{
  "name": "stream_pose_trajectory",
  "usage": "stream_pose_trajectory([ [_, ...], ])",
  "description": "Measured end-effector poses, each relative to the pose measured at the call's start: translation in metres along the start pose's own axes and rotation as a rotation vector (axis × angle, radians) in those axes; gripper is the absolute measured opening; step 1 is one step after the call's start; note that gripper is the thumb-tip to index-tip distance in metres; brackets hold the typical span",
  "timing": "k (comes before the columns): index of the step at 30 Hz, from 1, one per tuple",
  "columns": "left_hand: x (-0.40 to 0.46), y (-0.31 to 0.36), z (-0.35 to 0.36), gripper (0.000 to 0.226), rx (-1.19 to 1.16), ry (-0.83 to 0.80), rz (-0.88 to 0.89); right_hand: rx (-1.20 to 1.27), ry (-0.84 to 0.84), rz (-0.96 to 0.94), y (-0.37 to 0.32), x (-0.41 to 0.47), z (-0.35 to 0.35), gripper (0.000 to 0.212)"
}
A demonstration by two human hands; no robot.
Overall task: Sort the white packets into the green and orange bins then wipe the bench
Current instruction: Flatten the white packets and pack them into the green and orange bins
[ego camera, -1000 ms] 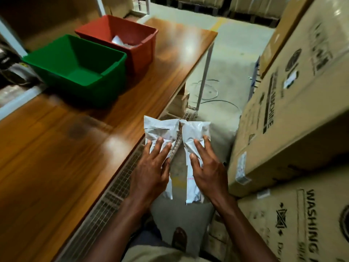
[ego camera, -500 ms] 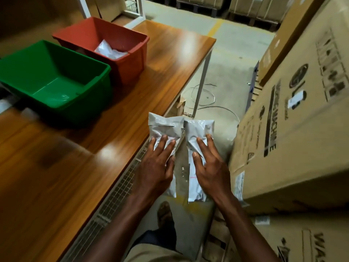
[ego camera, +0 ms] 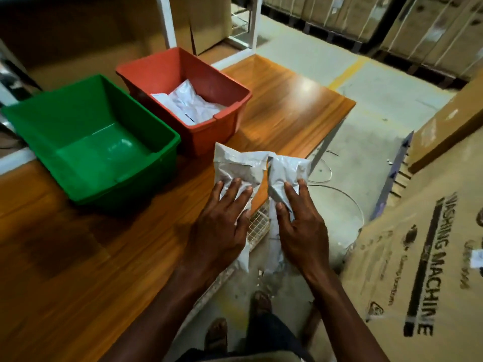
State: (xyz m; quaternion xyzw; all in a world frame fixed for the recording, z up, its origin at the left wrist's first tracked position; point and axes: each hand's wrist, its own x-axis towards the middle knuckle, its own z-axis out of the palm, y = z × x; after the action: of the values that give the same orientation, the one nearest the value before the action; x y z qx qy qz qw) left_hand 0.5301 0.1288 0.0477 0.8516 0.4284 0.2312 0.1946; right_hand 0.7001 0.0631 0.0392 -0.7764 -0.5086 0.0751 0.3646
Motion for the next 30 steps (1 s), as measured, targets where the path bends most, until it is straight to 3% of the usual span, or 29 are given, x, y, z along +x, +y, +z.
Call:
stream_pose_trajectory([
  [6, 0.035, 0.010, -0.021, 0.046, 0.042, 0.240, -0.106, 0.114, -0.041, -0.220, -0.028, 0.083, 0.005, 0.049],
  [9, 0.050, 0.019, -0.034, 0.045, 0.102, 0.365, -0.215, 0.242, -0.140, -0.336, -0.047, 0.118, 0.009, 0.050],
  [17, 0.045, 0.009, -0.094, 0.047, 0.288, 0.545, -0.490, 0.401, -0.316, -0.582, -0.114, 0.164, 0.042, 0.047],
  [25, 0.053, -0.058, -0.167, 0.050, 0.331, 0.598, -0.596, 0.419, -0.389, -0.650, -0.204, 0.176, 0.097, 0.048],
  [30, 0.074, -0.116, -0.191, 0.049, 0.223, 0.472, -0.672, 0.320, -0.460, -0.667, -0.246, 0.193, 0.147, 0.045],
])
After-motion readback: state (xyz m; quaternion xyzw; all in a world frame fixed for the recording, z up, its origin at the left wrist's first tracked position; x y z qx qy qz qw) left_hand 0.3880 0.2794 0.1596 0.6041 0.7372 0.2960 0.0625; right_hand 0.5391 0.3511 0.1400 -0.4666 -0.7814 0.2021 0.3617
